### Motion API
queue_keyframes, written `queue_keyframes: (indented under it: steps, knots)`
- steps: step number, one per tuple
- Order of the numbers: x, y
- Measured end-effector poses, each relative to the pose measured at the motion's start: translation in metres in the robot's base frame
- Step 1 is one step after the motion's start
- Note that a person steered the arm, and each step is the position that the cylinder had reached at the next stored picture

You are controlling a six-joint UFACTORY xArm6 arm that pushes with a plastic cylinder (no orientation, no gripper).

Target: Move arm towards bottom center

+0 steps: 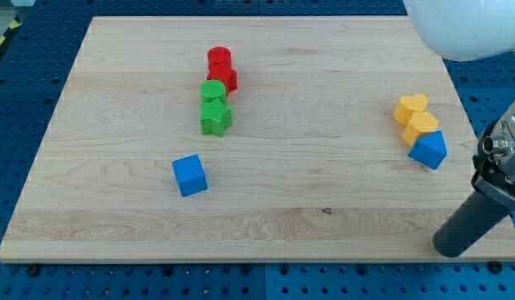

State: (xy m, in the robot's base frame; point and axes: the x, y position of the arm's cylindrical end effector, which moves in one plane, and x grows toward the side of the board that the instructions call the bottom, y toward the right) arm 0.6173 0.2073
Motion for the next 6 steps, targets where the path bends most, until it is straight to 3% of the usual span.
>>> queue_keyframes:
  steps: [6]
  knots:
    - [0.001, -0.038]
